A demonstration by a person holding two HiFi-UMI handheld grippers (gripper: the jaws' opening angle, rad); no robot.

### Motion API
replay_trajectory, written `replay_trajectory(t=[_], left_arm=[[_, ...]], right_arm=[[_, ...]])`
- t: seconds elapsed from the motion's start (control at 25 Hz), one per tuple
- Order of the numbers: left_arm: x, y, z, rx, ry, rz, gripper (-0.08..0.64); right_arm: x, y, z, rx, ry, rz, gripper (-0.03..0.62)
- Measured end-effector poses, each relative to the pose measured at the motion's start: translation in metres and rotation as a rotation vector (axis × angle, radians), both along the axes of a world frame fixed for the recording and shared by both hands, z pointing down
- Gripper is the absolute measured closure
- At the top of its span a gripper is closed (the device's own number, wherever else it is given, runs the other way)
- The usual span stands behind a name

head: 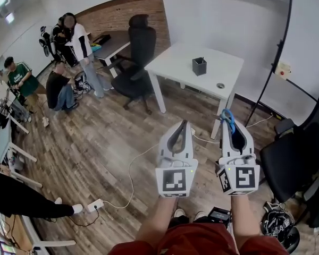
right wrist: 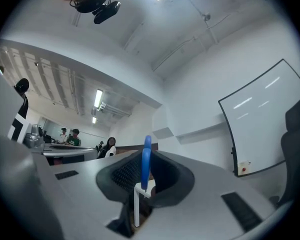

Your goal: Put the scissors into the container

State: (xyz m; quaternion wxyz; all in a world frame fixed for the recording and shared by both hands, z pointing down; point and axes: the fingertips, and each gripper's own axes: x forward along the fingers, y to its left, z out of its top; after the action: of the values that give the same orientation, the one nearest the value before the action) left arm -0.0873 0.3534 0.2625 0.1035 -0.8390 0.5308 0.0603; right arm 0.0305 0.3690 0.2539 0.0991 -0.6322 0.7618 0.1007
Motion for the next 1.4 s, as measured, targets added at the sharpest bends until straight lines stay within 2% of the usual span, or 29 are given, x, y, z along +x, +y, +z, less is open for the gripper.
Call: replay_trajectory(t=[0.28, 0.72, 1.12, 1.4], left_arm=[[0.04, 0.01, 0.01, -0.011, -0.031, -0.013, 0.548], [0.063, 0.0, 0.018, 0.005, -0.04, -0.049, 0.548], [0.068, -0.052, 0.023, -0.007, -0.014, -0.043, 0.548], [0.062, -0.109, 0.022, -0.026, -0.006, -0.023, 0.548]], right_arm=[[0.034, 0.007, 0.008, -0.009, -0.006, -0.02, 0.538], [0.061, -0.006, 0.014, 0.003, -0.019, -0.052, 0.538], [0.064, -0.055, 0.018, 0.001, -0.008, -0.052, 0.538], [0.058, -0.107, 0.016, -0.011, -0.006, -0.033, 0.538]])
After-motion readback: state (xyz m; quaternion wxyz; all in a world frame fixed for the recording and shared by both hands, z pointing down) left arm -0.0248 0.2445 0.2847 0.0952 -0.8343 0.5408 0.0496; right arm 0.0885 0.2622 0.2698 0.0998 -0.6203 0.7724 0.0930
